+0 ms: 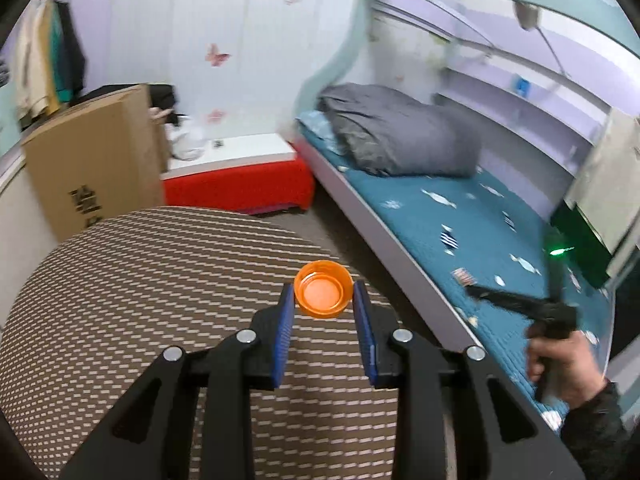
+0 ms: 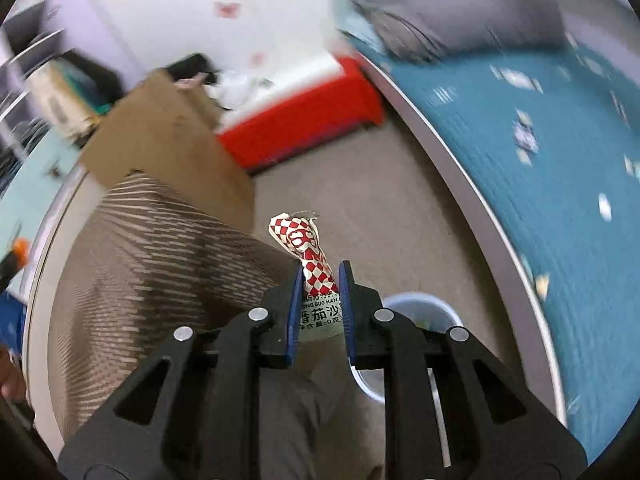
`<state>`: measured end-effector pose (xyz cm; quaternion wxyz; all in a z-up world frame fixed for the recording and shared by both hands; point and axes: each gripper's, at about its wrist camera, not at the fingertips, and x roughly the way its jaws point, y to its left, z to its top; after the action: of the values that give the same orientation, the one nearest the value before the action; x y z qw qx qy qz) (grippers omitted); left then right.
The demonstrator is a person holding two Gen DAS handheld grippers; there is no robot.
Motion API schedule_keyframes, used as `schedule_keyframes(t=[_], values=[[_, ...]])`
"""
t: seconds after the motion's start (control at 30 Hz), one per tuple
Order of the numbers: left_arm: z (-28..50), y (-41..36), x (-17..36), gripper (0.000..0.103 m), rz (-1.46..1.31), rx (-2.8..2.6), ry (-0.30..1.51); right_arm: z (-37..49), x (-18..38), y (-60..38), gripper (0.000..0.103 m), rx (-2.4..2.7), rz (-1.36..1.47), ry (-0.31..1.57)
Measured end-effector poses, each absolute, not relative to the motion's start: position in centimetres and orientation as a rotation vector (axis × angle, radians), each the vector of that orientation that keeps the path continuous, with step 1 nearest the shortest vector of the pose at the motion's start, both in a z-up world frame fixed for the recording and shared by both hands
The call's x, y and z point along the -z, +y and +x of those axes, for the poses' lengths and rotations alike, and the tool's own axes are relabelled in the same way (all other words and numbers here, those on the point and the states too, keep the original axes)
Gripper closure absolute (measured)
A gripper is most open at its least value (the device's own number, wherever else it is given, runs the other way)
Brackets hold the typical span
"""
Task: Collect trash
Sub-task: 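Grasp the orange bottle cap with the left gripper while the right carries the packet, then open both grippers over the wastebasket to drop the cap and packet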
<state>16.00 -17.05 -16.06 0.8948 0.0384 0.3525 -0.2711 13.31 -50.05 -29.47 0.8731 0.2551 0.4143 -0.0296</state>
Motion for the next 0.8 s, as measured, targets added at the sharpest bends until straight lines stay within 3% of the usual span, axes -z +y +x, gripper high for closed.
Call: schedule_keyframes(t=[0.1, 0.13, 0.17, 0.2, 0.37, 0.8], values=[[15.2, -20.1, 16.6, 0.074, 0.118, 0.614, 0.742, 13.4, 32.9, -51.4, 0.082, 0.092, 0.604, 0.913], [15.1, -21.3, 16.9, 0.074, 0.133, 0.632, 0.751, 13.5, 33.7, -51.7, 0.074, 0.104, 0.617, 0.93], [15.2, -22.2, 17.2, 0.074, 0.143, 0.645, 0.761, 13.6, 34.8, -52.1, 0.041, 0.114, 0.643, 0.952], [15.2, -23.0, 17.5, 0.074, 0.154, 0.657, 0.769, 13.5, 35.5, -52.7, 0.027, 0.127, 0.668, 0.961], [15.2, -27.7, 18.9, 0.074, 0.214, 0.72, 0.804, 12.1, 35.6, -53.9, 0.025, 0.142, 0.715, 0.91], [16.0, -38.5, 25.0, 0.074, 0.336, 0.849, 0.969, 8.2, 29.9, -57.2, 0.017, 0.163, 0.734, 0.756]])
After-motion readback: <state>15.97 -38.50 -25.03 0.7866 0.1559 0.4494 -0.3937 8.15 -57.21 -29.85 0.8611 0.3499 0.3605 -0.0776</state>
